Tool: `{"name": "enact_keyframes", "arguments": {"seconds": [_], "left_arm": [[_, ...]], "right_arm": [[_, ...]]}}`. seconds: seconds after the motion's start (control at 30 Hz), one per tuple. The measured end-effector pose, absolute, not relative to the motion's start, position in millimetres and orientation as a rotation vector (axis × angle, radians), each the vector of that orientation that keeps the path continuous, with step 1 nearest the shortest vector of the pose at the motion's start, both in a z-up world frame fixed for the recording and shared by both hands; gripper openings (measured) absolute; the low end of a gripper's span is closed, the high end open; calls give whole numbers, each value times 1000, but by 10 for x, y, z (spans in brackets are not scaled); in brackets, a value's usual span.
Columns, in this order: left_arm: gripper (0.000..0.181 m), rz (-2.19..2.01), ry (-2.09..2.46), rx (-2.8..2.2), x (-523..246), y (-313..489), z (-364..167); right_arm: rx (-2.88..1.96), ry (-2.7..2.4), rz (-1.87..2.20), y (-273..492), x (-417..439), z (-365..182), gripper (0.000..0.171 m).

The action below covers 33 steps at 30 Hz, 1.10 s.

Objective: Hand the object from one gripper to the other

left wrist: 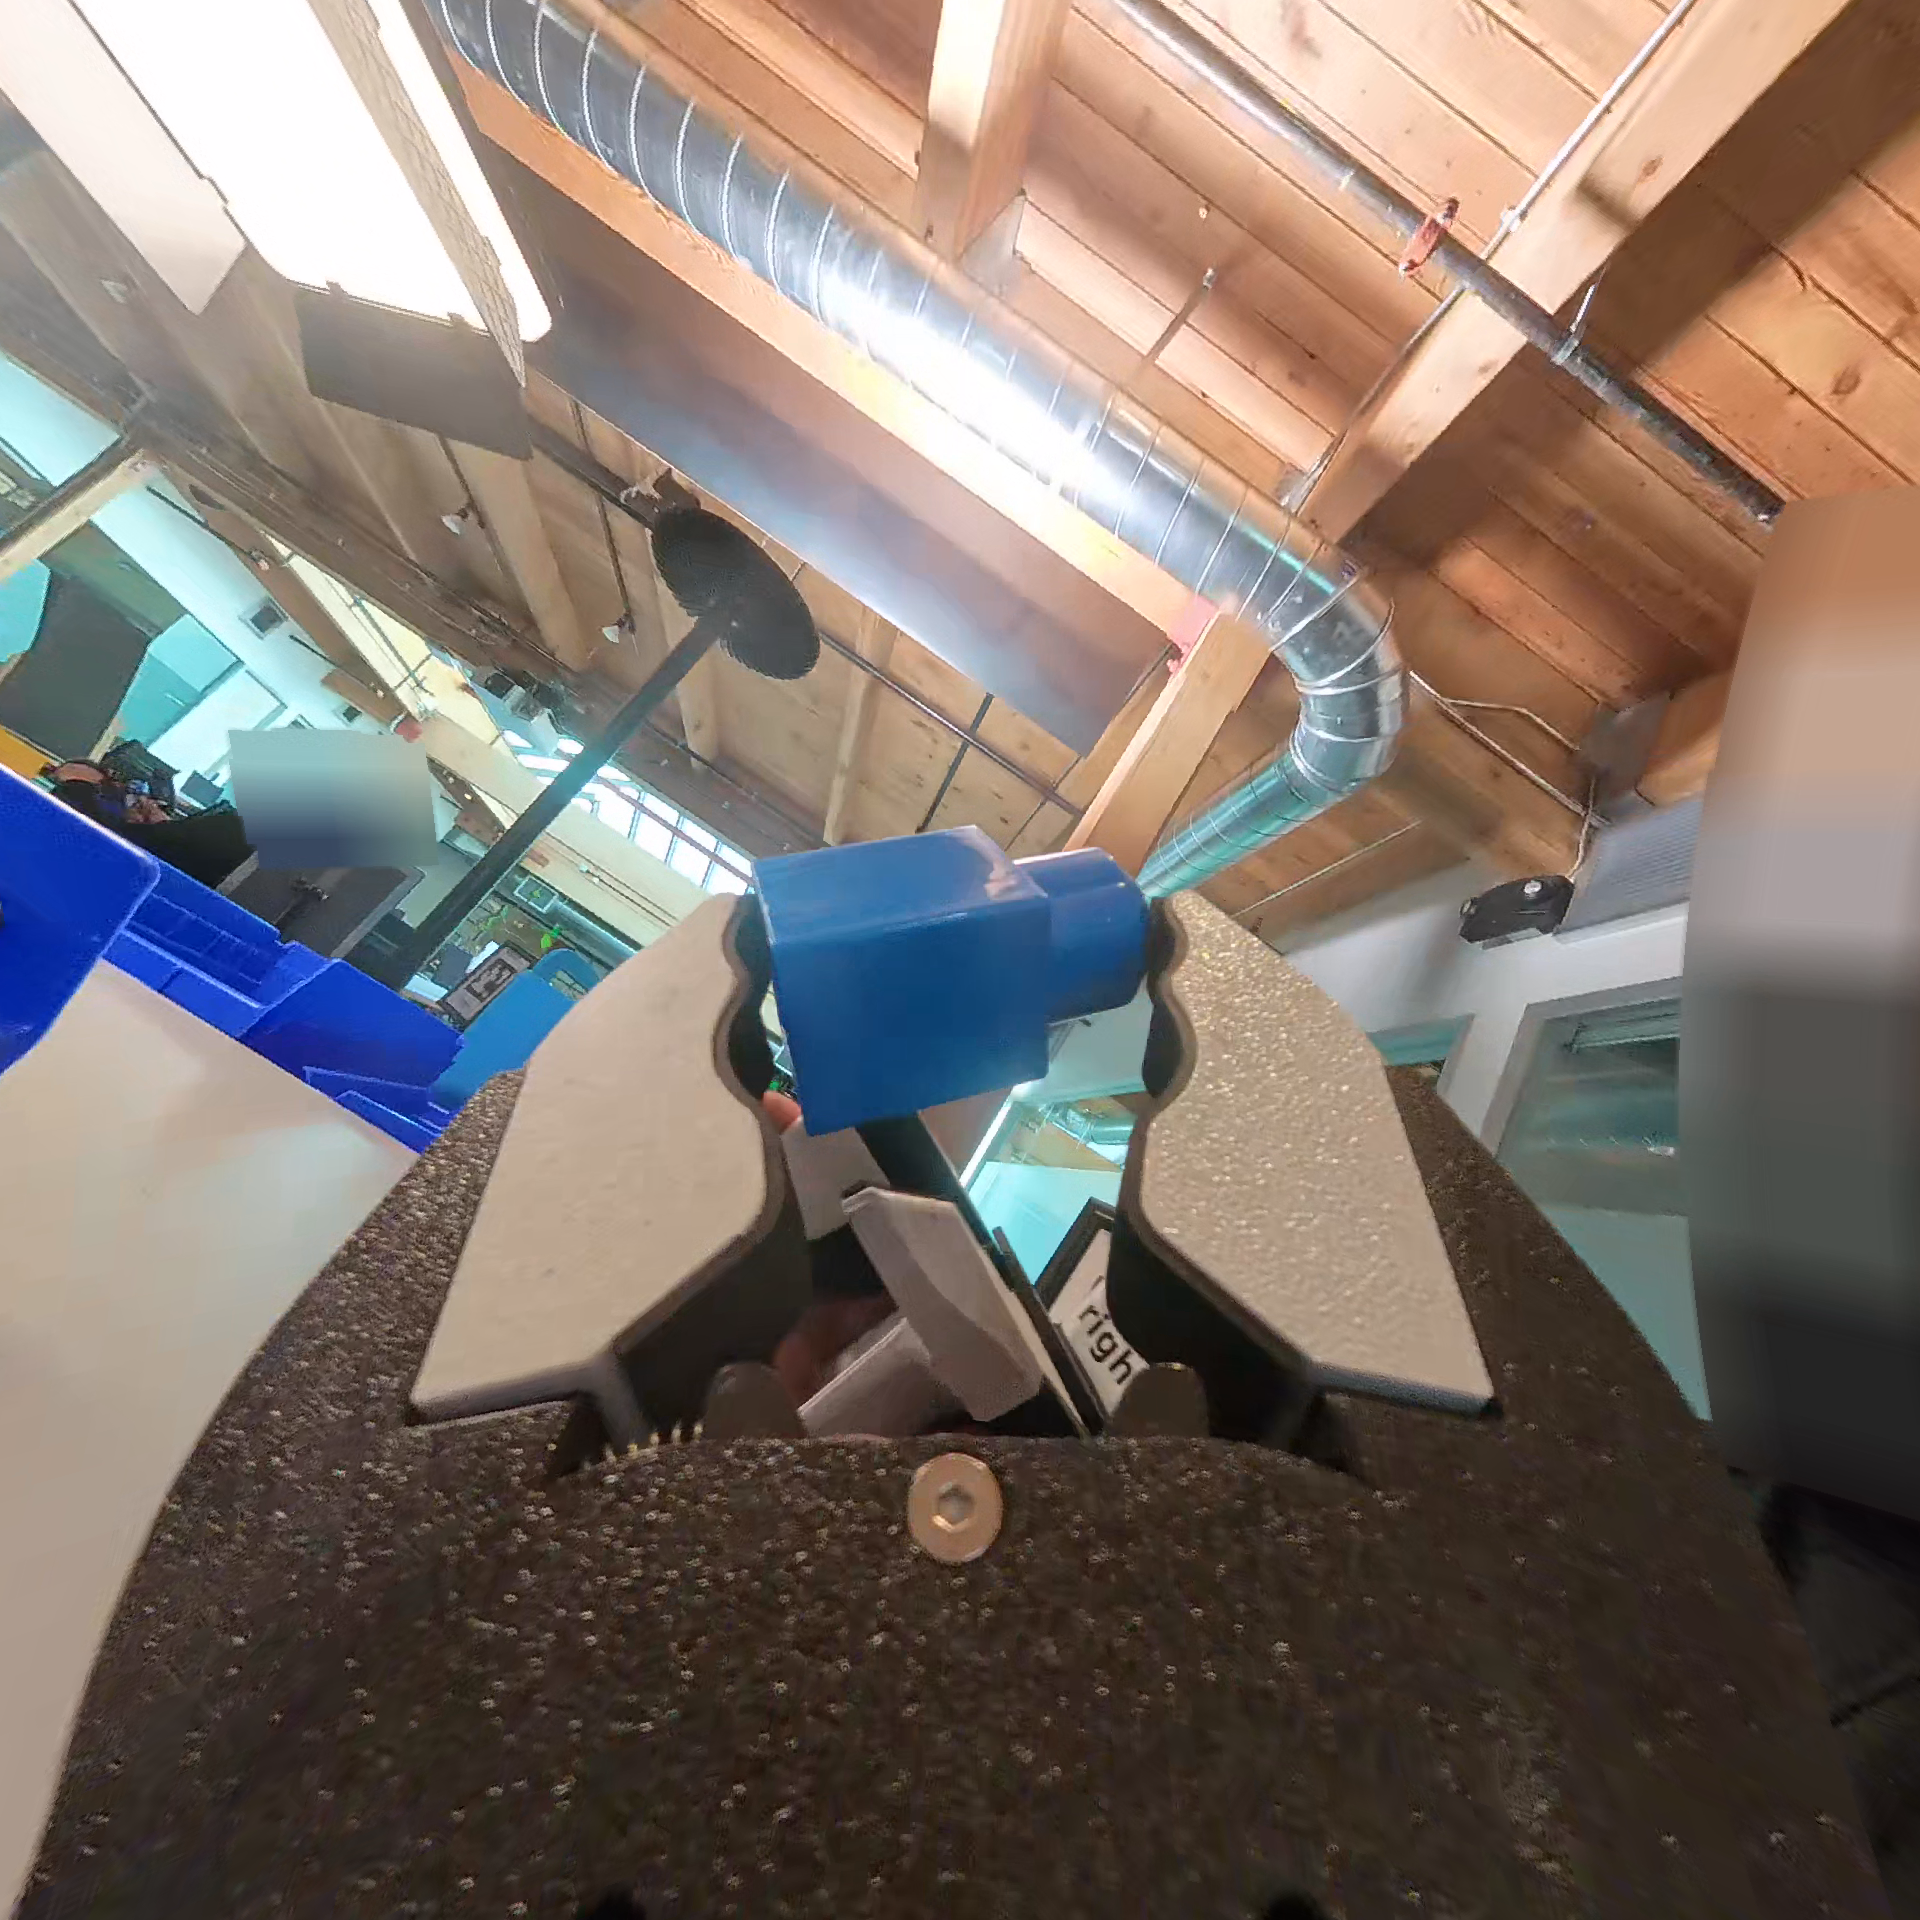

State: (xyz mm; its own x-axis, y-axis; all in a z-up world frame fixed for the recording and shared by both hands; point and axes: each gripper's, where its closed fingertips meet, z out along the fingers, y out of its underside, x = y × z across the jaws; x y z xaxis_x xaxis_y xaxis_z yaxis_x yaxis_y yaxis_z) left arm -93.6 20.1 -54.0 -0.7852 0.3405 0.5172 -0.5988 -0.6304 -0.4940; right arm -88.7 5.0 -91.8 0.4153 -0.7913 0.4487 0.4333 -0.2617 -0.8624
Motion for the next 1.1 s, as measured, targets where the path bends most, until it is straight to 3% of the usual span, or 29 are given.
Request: {"name": "enact_keyframes", "arguments": {"seconds": [0.37, 0.53, 0.6, 0.77, 0.93, 1.1], "left_arm": [[71, 2386, -1073, 548, -1070, -149, -768], [71, 2292, -1174, 518, -1167, -295, -842], [71, 2246, -1252, 528, -1164, -343, -892], [78, 2311, -1691, 568, -989, -311, -1027], [84, 2506, -2499, 480, -768, -71, -1043], [73, 2250, -2968, 369, -824, -82, -1272]], "right_arm": [[-1425, 332, -1241, 152, -895, -994, 58], [-1378, 334, -1295, 70, -891, -932, 37], [-1416, 331, -1330, 41, -857, -951, 37], [-1537, 321, -1486, -74, -750, -1024, 36], [-1711, 327, -1663, -202, -618, -1163, 36], [-1825, 294, -1748, -173, -595, -1286, 36]]}}
